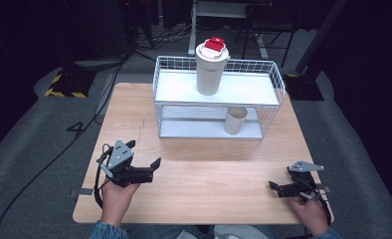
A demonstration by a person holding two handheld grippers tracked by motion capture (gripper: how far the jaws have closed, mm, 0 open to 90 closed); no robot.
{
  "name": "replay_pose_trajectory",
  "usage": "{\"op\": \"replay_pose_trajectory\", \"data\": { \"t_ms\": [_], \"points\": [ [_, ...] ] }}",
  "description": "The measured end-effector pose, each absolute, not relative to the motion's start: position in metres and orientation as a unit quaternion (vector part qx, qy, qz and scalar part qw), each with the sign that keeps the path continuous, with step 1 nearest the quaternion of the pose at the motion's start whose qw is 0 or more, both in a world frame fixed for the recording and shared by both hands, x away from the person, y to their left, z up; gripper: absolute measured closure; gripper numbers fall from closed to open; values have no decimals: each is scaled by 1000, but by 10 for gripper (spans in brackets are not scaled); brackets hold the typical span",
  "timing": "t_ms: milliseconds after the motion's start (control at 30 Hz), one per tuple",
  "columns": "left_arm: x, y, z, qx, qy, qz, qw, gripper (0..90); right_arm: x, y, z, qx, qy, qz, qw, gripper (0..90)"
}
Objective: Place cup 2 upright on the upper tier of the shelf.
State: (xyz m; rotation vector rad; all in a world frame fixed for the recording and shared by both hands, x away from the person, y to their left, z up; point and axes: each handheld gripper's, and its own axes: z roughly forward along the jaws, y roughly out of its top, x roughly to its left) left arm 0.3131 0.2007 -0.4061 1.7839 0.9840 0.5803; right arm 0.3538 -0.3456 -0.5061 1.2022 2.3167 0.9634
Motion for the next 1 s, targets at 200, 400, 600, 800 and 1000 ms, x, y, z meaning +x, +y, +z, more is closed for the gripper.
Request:
{"op": "replay_pose_trajectory", "data": {
  "t_ms": [200,400,600,800,1000],
  "points": [
    [311,202,-427,743,416,231,470,0,354,-346,-506,425,819,341,179,0],
    [311,203,-448,745,432,221,458,1,354,-346,-506,425,819,341,179,0],
    [313,203,-466,751,446,208,439,1,354,-346,-506,425,819,341,179,0],
    [315,201,-477,766,453,198,411,1,354,-346,-506,425,819,341,179,1],
    [319,200,-492,782,467,167,376,1,354,-346,-506,425,819,341,179,0]
  ]
}}
